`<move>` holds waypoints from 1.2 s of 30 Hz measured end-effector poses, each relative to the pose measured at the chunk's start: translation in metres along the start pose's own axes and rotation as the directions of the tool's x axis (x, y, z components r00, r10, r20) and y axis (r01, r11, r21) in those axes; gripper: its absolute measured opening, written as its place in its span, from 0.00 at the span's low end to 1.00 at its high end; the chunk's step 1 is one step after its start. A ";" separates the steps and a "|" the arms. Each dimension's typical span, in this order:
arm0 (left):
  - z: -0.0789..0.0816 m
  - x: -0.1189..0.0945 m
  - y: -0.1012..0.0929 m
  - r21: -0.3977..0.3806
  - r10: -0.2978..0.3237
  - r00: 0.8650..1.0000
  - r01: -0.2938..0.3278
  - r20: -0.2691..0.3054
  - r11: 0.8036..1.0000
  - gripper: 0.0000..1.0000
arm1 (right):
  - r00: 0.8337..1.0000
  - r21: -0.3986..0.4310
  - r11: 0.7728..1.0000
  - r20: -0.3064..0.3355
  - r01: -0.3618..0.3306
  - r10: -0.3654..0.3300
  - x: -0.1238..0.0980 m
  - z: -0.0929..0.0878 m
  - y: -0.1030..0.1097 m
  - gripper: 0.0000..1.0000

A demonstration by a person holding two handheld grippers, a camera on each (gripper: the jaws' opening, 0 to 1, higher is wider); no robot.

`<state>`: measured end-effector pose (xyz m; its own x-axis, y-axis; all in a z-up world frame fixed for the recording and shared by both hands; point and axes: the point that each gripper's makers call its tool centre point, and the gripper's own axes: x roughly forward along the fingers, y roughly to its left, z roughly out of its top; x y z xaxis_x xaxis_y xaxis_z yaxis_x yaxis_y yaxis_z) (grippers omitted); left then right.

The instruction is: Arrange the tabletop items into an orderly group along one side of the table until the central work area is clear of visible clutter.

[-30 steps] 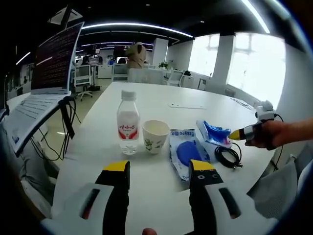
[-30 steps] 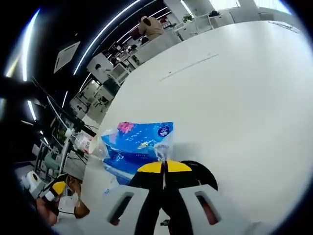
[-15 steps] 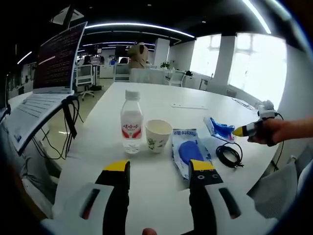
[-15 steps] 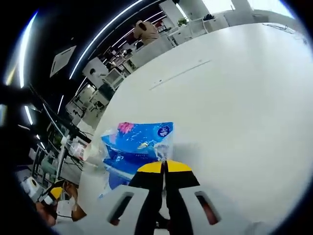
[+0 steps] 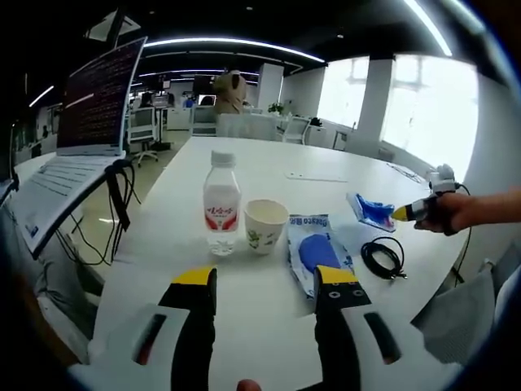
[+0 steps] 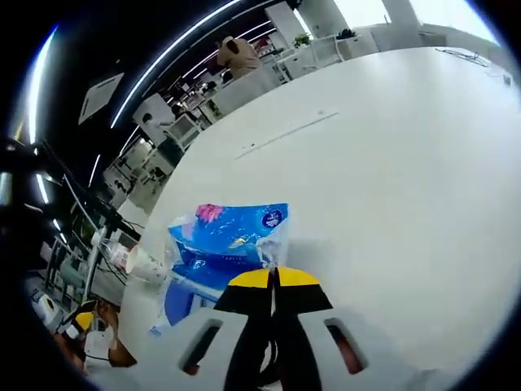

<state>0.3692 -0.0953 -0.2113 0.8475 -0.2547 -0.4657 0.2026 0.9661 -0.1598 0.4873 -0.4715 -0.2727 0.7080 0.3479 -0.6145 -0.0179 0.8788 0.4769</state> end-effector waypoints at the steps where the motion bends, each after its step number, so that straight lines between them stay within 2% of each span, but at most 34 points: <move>1: 0.000 0.000 0.000 -0.001 0.000 1.000 0.000 0.000 1.000 0.47 | 1.000 -0.001 1.000 0.001 0.003 -0.003 0.000 0.002 -0.003 0.00; 10: -0.002 -0.002 -0.001 0.000 0.000 1.000 0.000 -0.008 1.000 0.47 | 1.000 -0.014 1.000 -0.004 0.024 -0.024 -0.002 0.005 -0.012 0.00; 16: 0.000 -0.003 0.000 0.000 0.003 1.000 -0.003 -0.006 1.000 0.47 | 0.999 -0.014 0.999 -0.019 0.033 -0.033 -0.012 -0.006 -0.005 0.00; 24: 0.001 -0.002 -0.003 -0.005 0.002 1.000 -0.002 -0.002 1.000 0.47 | 0.997 -0.027 0.998 -0.056 0.056 -0.057 -0.017 -0.016 -0.007 0.00; 36: -0.002 -0.006 -0.004 0.003 -0.002 1.000 0.002 -0.011 1.000 0.48 | 0.994 -0.090 0.993 -0.081 0.070 -0.078 -0.008 -0.002 -0.017 0.00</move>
<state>0.3624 -0.0977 -0.2094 0.8415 -0.2571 -0.4752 0.2059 0.9658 -0.1578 0.4803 -0.4885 -0.2775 0.6481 0.3037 -0.6984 -0.0313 0.9269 0.3740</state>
